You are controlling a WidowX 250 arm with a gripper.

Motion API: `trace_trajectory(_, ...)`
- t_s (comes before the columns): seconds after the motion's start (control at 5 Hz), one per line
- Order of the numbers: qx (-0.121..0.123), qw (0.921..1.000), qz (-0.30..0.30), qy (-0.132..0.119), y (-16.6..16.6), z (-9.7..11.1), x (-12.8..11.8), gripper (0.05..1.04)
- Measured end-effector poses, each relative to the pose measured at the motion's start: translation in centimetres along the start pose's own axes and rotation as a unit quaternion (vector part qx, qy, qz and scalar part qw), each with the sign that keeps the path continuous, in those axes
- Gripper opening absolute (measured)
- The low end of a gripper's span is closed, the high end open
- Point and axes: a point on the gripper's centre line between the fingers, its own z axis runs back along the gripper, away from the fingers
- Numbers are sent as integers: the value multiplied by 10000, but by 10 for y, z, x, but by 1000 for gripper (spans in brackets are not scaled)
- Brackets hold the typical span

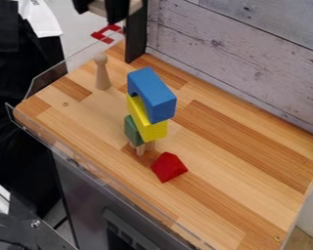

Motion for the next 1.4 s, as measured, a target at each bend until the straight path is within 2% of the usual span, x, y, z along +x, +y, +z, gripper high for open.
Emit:
trace_trajectory(0.2,-21,9992,393,106,19,-10,-9,827)
trace_trajectory(0.6,-259,9962,443,707,13,-48,-42,827)
trace_trajectory(0.8,-328,9950,416,842,13,-63,-44,827)
trace_trajectory(1.0,-298,9956,364,815,17,-78,-41,827)
trace_trajectory(1.2,-131,9964,242,805,17,-96,-42,827)
trace_trajectory(1.4,16,9943,-81,1061,12,-117,-52,827)
